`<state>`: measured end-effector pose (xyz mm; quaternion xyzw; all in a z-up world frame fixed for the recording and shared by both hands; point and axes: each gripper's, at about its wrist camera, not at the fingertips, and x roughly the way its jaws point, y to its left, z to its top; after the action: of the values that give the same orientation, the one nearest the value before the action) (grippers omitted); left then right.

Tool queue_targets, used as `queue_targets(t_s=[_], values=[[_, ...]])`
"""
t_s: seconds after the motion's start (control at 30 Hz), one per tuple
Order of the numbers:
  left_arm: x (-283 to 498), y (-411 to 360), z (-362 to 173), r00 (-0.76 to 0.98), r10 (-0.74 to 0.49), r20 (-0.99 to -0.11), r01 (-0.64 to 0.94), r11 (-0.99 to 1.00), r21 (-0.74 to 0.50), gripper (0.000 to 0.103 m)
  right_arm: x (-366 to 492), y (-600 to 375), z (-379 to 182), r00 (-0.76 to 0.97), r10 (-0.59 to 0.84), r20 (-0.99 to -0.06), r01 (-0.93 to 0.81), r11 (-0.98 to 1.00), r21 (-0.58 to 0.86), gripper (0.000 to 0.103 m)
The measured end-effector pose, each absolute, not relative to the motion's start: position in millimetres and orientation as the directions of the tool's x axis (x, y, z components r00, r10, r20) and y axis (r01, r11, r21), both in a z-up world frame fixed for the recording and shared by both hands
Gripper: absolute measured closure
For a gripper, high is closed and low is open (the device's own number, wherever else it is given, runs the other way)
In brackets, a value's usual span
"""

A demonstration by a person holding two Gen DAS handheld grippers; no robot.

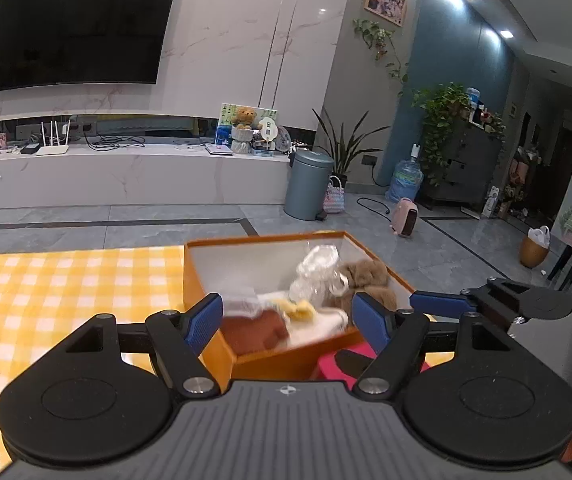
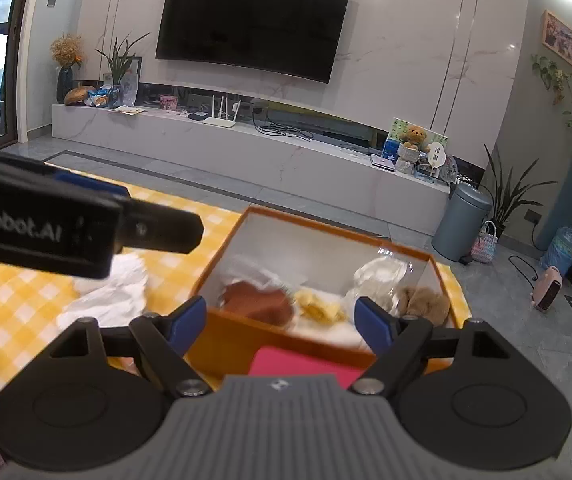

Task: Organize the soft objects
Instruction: 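Lift both empty grippers away from the orange box toward the white cloth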

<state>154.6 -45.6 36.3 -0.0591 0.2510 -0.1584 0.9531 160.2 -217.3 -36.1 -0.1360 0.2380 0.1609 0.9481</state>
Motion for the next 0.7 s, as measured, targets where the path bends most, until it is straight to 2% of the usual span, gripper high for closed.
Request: queue_targets(t_s=[0.27, 0.37, 0.47, 0.7], values=[[109.8, -23.1, 7.9, 0.807, -0.309, -0.502, 0.231, 0.949, -0.214, 0.017, 100.1, -196.6, -63.8, 0.849, 0.237, -0.472, -0.332, 0.935, -0.127, 0.022], [102.3, -5.5, -7.9, 0.791, -0.292, -0.538, 0.166, 0.948, -0.270, 0.017, 85.0, -186.3, -78.8, 0.853, 0.223, -0.473, -0.316, 0.941, -0.125, 0.022], [99.7, 11.0, -25.0, 0.765, -0.287, -0.577, 0.111, 0.940, -0.322, 0.018, 81.3, -179.2, -93.7, 0.839, 0.221, -0.498, -0.311, 0.945, -0.105, 0.022], [89.8, 37.4, -52.8, 0.744, -0.245, -0.622, 0.042, 0.946, -0.322, 0.020, 82.0, -165.4, -123.2, 0.806, 0.217, -0.550, -0.312, 0.946, -0.085, 0.022]])
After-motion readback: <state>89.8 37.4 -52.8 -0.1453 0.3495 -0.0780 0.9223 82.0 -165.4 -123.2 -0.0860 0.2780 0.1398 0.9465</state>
